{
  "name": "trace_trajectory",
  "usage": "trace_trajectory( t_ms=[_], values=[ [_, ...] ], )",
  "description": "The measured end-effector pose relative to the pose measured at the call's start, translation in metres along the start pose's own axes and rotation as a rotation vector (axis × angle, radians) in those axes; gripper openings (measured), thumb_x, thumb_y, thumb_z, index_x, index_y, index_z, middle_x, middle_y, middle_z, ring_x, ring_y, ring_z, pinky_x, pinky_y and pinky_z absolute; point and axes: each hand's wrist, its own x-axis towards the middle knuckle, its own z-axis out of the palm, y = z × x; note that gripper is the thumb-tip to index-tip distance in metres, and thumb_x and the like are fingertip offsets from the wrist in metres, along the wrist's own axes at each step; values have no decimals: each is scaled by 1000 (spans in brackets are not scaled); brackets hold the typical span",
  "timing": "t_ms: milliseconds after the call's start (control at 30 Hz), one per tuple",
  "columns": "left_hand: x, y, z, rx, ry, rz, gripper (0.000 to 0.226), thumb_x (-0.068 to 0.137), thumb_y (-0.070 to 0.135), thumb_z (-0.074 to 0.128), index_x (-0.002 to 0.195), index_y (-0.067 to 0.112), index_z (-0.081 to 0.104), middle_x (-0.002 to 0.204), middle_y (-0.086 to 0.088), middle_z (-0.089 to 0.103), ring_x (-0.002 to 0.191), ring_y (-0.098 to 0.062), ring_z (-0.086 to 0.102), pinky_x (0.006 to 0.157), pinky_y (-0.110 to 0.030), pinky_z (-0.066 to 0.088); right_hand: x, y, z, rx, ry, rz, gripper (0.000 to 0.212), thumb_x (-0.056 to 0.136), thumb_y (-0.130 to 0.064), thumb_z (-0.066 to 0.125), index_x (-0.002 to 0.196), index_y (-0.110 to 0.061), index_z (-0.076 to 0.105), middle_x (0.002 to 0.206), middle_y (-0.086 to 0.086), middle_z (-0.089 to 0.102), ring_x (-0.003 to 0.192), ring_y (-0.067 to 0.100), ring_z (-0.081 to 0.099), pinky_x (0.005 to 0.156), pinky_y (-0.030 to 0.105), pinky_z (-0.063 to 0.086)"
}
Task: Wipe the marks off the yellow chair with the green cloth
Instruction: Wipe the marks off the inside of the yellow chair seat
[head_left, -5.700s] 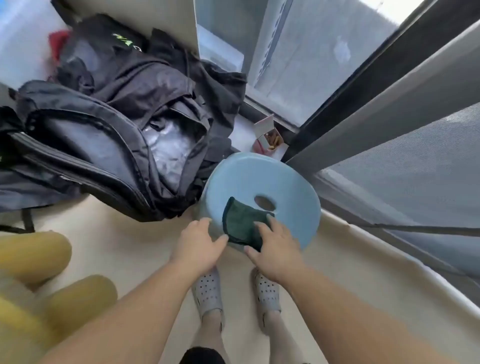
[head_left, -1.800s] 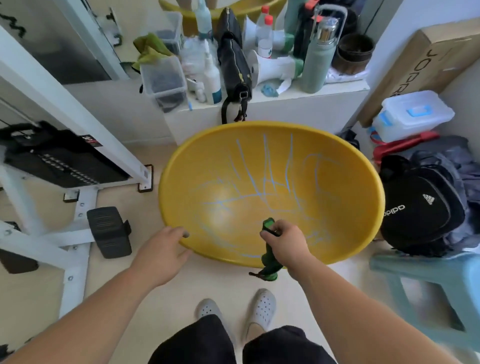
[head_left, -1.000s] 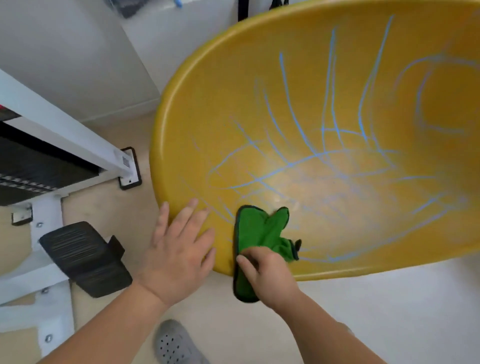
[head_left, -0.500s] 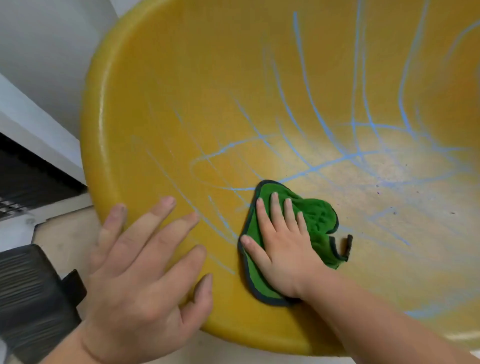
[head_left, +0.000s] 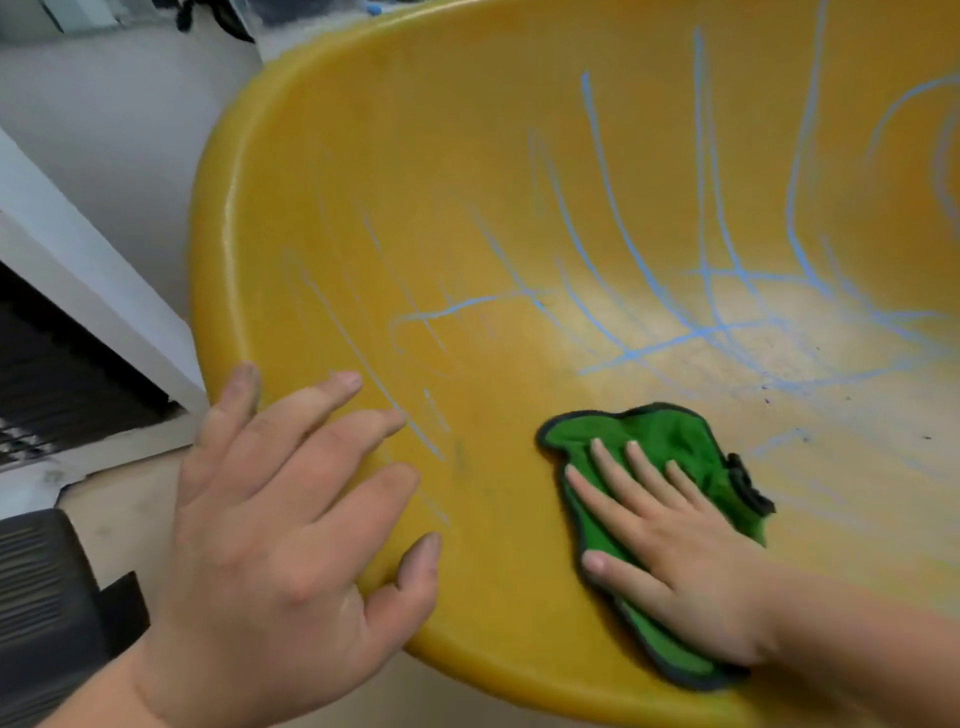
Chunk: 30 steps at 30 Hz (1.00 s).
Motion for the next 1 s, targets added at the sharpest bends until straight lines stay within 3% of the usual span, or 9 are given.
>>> trace_trajectory(
  t_ms=[133, 200, 267, 367, 533, 633, 833, 900, 1000],
  values=[
    [1, 0, 0, -17, 9, 24, 25, 75, 36, 67, 70, 14, 77, 100, -6, 74, 110, -34, 65, 98, -68, 35, 57, 57, -10, -94, 169, 416, 91, 75, -87, -15, 155, -43, -24, 167, 4, -25, 154, 37, -18, 124, 59, -2],
    [2, 1, 0, -23, 27, 4, 23, 74, 35, 68, 70, 14, 77, 98, -5, 75, 108, -34, 66, 99, -67, 36, 94, 49, -22, -6, 223, 496, 92, 80, -83, -7, 159, -37, -16, 169, 7, -20, 155, 41, -14, 123, 63, 1],
    [0, 2, 1, -37, 50, -5, 22, 74, 34, 66, 69, 15, 77, 96, -4, 75, 106, -32, 67, 102, -64, 34, 122, 15, -29, 81, 279, 434, 81, 93, -75, 5, 160, -32, -13, 169, 7, -19, 155, 40, -13, 122, 63, 0],
    [-2, 0, 2, -53, 57, -8, 23, 76, 33, 63, 68, 15, 76, 94, -2, 75, 103, -29, 68, 105, -59, 33, 122, -46, -28, 168, 303, 165, 71, 102, -63, 12, 160, -32, -14, 168, 1, -21, 155, 32, -17, 124, 58, -3],
    [-5, 0, 4, -72, 72, 4, 25, 76, 35, 64, 67, 15, 76, 94, -3, 75, 101, -31, 69, 105, -59, 33, 22, -62, -10, 174, 101, -120, 68, 92, -72, -1, 150, -50, -29, 157, -20, -41, 147, 14, -38, 122, 42, -19],
    [-3, -1, 5, -84, 86, 3, 25, 76, 34, 64, 66, 15, 77, 93, -3, 75, 101, -32, 69, 106, -57, 32, 4, -20, -5, 15, -9, -10, 69, 87, -76, -3, 144, -55, -35, 154, -19, -46, 145, 17, -41, 122, 44, -19],
    [-4, -1, 8, -88, 106, 9, 26, 77, 34, 62, 66, 15, 77, 92, -3, 75, 99, -32, 70, 102, -61, 35, 99, 46, -28, 38, 237, 477, 82, 87, -80, -2, 157, -42, -18, 168, 2, -24, 154, 37, -18, 122, 65, 0],
    [-5, -1, 9, -94, 117, 6, 27, 78, 34, 61, 67, 15, 77, 91, -3, 75, 98, -30, 70, 104, -60, 33, 119, 27, -31, 70, 252, 455, 78, 93, -76, 3, 159, -38, -16, 168, 0, -22, 155, 36, -17, 122, 65, -2],
    [-7, -3, 9, -97, 107, 7, 27, 77, 35, 61, 67, 15, 77, 92, -2, 75, 98, -30, 69, 104, -58, 32, 91, -30, -20, 103, 221, 110, 84, 86, -80, -4, 158, -39, -16, 166, -10, -25, 155, 25, -20, 125, 53, -7]
  ],
)
